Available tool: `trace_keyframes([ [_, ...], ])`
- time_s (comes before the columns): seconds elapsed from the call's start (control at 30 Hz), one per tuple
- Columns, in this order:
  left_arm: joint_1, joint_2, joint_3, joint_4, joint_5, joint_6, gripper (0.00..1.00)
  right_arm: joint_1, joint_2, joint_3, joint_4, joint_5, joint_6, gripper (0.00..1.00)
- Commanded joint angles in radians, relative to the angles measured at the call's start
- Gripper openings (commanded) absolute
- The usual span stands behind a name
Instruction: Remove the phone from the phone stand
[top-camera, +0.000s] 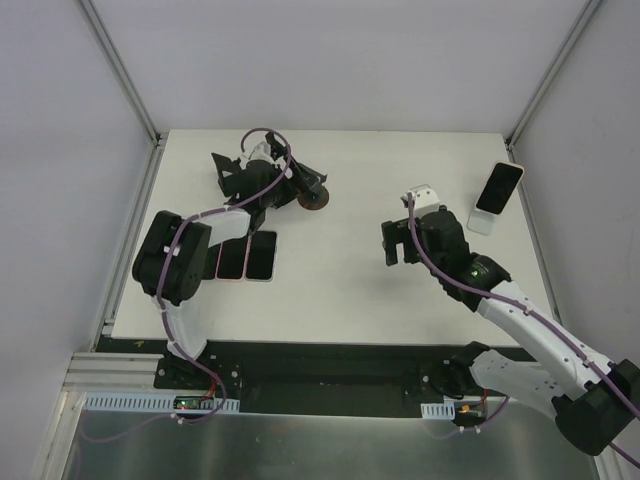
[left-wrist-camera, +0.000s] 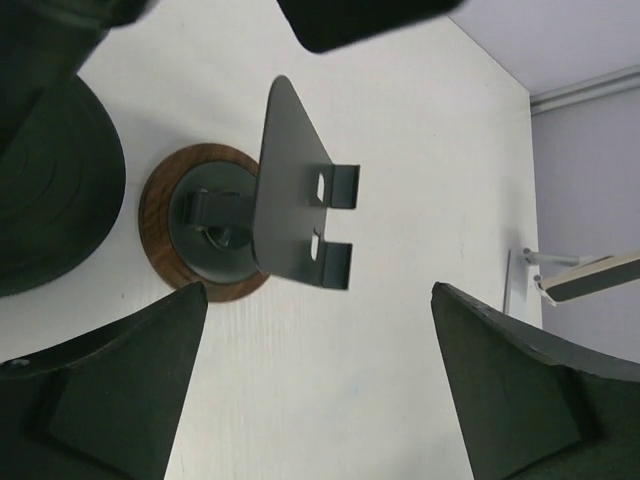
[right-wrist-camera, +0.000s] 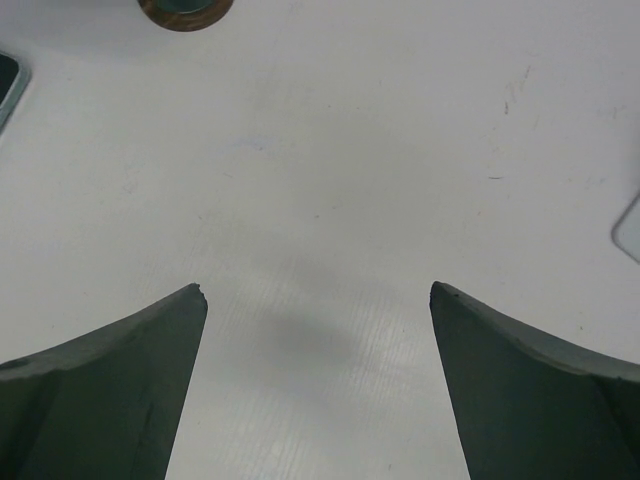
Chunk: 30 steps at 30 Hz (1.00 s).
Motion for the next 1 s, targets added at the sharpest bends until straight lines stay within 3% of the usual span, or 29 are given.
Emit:
trace_keyframes([
  [0.0, 0.007, -0.172, -0.051, -0.1, -0.006, 0.099, 0.98, -0.059, 0.044, 0.102, -0.064, 0.078, 0.043, 0.96],
  [0.3, 0.006, -0.56, -0.174, -0.431, -0.007, 0.358, 0.99, -0.295, 0.204, 0.277, -0.204, 0.172, 0.141, 0.96],
  [0.43, 0.004, -0.811, -0.272, -0.548, -0.082, 0.487, 0.99, -0.446, 0.291, 0.334, -0.204, 0.169, 0.194, 0.96],
  [0.63, 0.006, -1.067, -0.378, -0.681, -0.178, 0.628, 0.99, -0.609, 0.415, 0.415, -0.117, 0.121, 0.182, 0.96],
  [0.77, 0.006, -1.106, -0.412, -0.681, -0.245, 0.679, 0.99, -0.685, 0.492, 0.464, -0.06, 0.104, 0.172, 0.96],
  [0.97, 0.006, -1.016, -0.372, -0.677, -0.233, 0.693, 0.99, -0.748, 0.638, 0.586, -0.023, 0.078, 0.064, 0.96],
])
